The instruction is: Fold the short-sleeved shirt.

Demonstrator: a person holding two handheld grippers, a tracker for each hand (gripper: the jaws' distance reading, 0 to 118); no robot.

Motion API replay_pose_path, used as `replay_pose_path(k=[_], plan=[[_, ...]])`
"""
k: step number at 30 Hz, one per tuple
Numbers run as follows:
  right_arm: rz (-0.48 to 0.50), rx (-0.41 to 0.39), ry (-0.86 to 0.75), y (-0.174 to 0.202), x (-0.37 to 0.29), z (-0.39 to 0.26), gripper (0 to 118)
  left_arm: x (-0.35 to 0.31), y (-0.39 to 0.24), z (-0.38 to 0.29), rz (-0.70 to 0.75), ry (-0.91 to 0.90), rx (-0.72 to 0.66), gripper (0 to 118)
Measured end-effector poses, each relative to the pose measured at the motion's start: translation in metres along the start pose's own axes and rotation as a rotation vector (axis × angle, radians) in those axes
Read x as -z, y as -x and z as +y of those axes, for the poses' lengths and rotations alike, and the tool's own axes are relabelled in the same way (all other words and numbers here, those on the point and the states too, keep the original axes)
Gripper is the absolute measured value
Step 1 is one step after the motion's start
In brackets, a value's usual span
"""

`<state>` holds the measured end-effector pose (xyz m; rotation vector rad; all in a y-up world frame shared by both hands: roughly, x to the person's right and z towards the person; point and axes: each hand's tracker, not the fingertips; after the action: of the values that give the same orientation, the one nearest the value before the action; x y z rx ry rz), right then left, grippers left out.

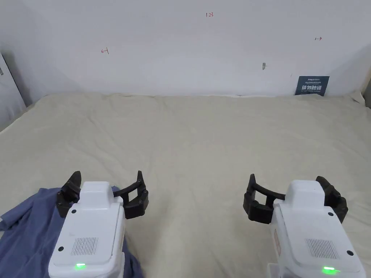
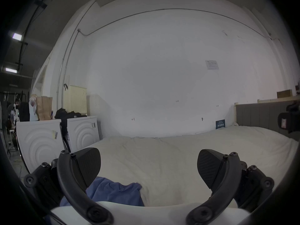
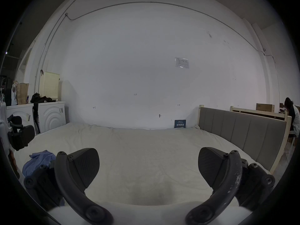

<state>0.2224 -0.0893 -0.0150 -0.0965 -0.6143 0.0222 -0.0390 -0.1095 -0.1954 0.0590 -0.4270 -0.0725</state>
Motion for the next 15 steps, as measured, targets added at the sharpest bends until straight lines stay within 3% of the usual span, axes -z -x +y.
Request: replay_pose_path(k=[15], plan=[[-0.002, -0.018, -0.001, -0.0017, -0.0041, 0.0031, 118, -0.0004, 0.0014, 0.0000, 0.000, 0.001, -0.005, 118]])
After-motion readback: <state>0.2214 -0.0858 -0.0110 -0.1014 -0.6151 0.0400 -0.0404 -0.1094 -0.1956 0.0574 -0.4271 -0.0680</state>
